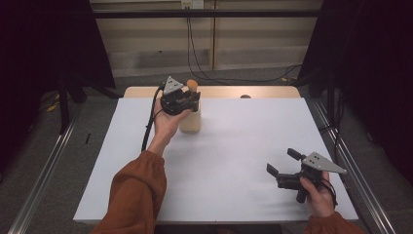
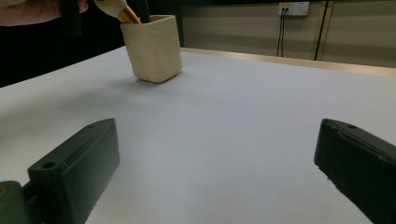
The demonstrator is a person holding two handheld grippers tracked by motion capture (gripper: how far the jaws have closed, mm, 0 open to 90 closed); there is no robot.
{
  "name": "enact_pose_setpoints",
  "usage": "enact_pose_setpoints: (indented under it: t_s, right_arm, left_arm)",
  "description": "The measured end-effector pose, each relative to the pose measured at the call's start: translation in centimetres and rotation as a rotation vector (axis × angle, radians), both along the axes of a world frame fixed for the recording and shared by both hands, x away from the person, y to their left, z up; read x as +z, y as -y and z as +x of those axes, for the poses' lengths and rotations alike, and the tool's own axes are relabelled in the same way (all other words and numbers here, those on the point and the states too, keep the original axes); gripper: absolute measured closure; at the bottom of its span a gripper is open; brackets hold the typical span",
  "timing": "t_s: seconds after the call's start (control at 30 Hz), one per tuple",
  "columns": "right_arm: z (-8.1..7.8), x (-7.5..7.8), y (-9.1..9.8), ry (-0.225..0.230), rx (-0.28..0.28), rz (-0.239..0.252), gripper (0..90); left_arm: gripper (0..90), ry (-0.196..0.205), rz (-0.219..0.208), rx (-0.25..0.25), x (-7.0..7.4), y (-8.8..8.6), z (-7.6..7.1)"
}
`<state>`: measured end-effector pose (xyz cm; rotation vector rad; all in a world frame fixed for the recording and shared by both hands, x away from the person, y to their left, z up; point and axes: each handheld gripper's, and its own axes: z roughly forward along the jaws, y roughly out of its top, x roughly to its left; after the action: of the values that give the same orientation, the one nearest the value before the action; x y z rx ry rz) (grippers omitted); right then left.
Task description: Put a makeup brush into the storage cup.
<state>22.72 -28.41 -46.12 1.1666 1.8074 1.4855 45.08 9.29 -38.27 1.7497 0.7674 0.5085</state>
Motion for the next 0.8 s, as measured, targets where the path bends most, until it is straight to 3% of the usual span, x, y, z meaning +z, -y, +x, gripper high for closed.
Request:
enact_pose_setpoints:
  t_s: [0.27, 0.37, 0.63, 0.8]
  right_arm:
    - [0.0, 0.01, -0.02, 0.002, 0.002, 0.0, 0.0]
    - [-0.01, 0.0, 0.01, 0.002, 0.003, -0.001, 0.0]
    - [0.07, -0.13, 0.23, -0.002, -0.003, 0.004, 0.0]
    - [0.11, -0.18, 0.38, -0.001, -0.005, 0.006, 0.0]
  left_arm:
    - [68.8, -0.007, 0.007, 0.012, 0.06, -0.14, 0.01]
    - [64.5, -0.009, 0.017, 0.018, -0.06, -0.16, 0.07]
    - [39.0, 0.027, 0.009, 0.032, -0.02, -0.27, 0.08]
    - [23.4, 0.03, -0.001, 0.038, -0.07, -0.31, 0.2]
